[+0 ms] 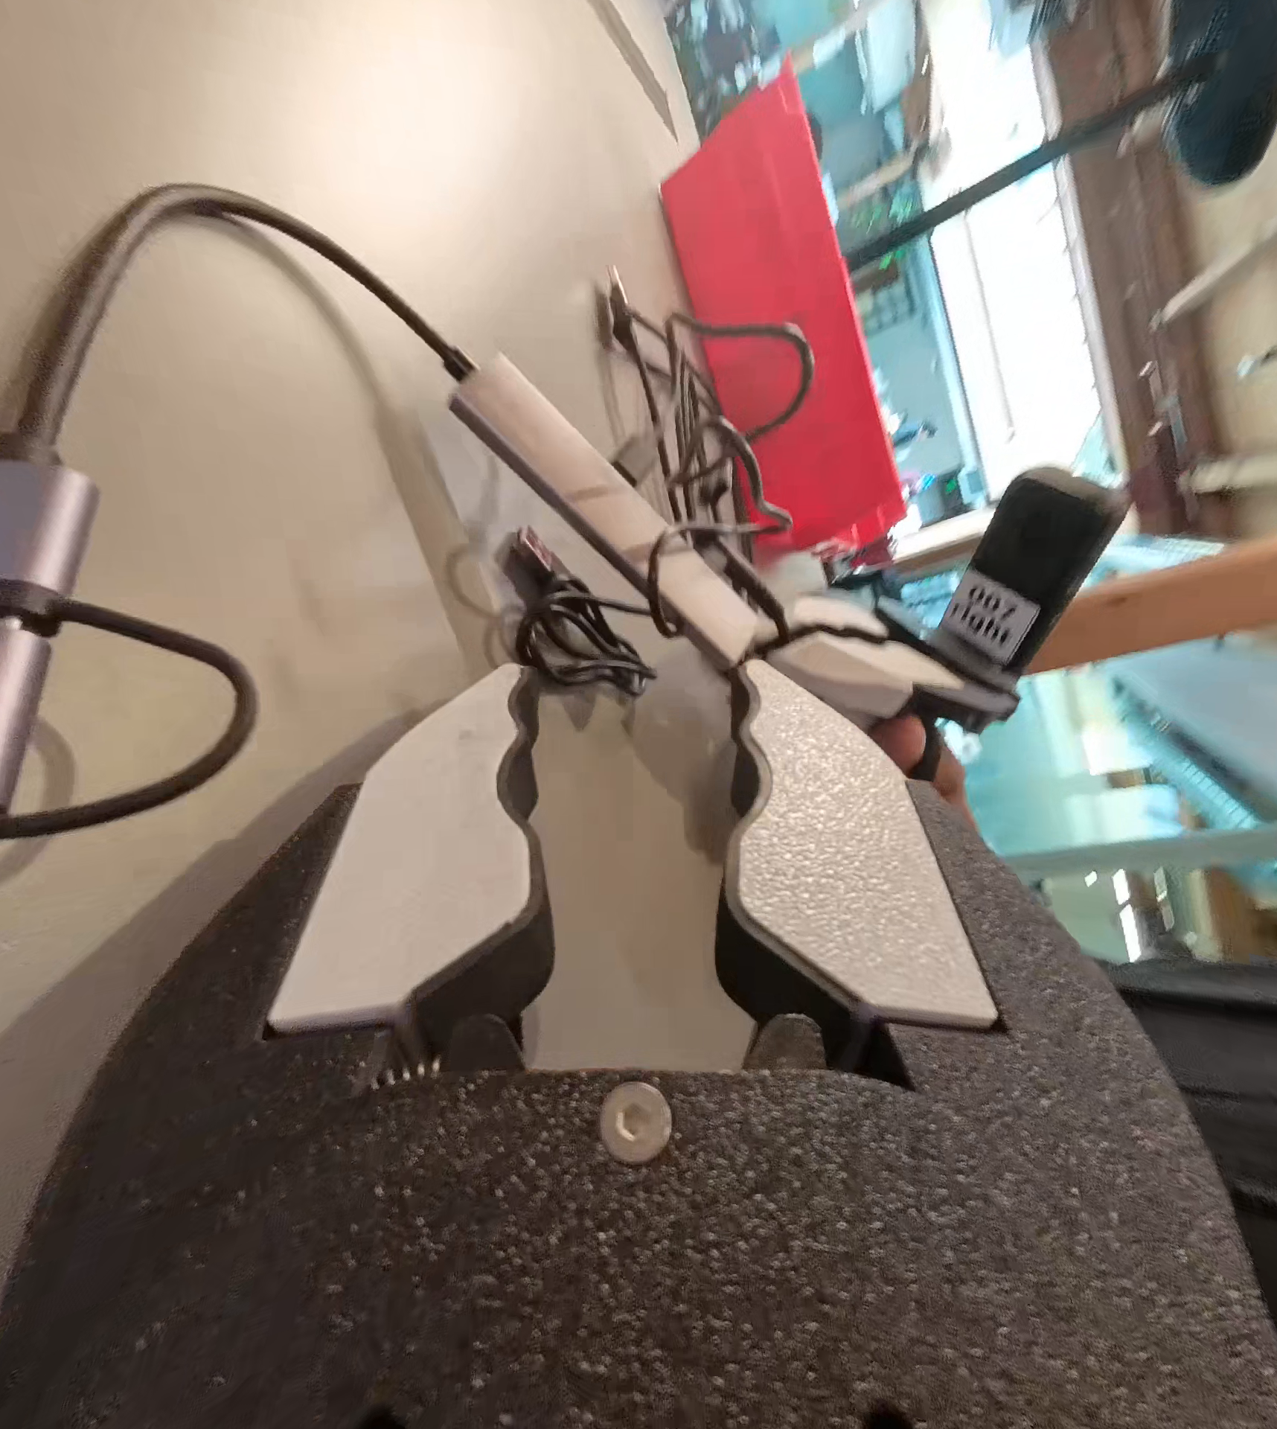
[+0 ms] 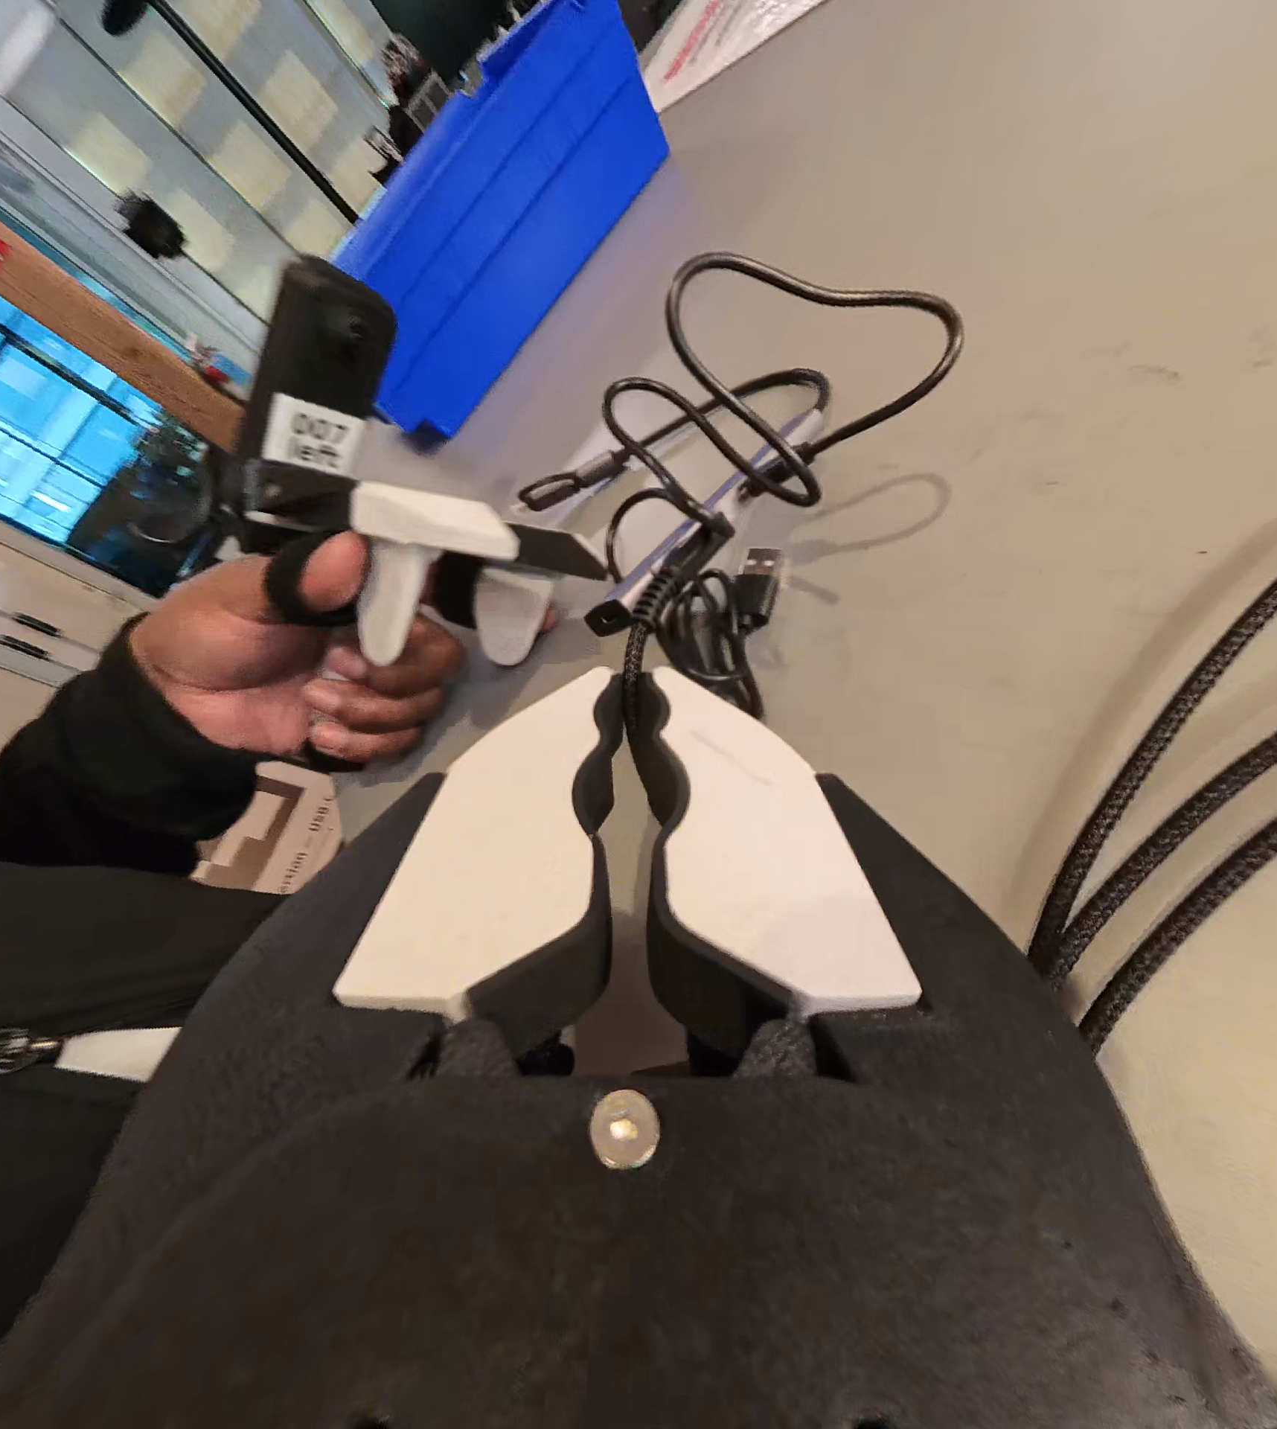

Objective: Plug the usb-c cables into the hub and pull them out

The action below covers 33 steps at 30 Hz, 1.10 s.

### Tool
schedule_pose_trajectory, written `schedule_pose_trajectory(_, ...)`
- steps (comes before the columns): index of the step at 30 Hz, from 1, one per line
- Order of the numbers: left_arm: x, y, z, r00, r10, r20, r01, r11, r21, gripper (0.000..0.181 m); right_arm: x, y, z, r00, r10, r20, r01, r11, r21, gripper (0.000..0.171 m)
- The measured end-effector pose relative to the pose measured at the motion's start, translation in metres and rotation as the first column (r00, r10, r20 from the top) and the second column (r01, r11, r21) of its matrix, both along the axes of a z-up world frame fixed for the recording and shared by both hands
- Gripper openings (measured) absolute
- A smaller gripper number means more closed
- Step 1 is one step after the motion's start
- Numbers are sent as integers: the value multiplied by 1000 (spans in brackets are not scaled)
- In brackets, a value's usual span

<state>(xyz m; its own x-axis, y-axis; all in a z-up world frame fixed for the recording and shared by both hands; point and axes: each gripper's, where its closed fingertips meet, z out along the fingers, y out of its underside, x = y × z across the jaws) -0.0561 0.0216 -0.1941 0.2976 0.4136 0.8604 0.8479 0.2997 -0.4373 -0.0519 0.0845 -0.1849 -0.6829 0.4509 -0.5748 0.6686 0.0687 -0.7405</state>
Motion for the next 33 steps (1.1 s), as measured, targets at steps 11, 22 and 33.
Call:
schedule_pose_trajectory(11,-25,4,7,996,9,86,-28,974,224,43,25,1,43,994,110,-5,-105,932,-347,3)
schedule_pose_trajectory(22,-31,43,22,978,-183,102,125,901,415,46,43,4,58,971,195,-137,-235,882,-409,3)
schedule_pose_trajectory(33,-46,43,23,962,-255,93,194,886,421,47,43,5,57,951,260,-167,-305,875,-376,3)
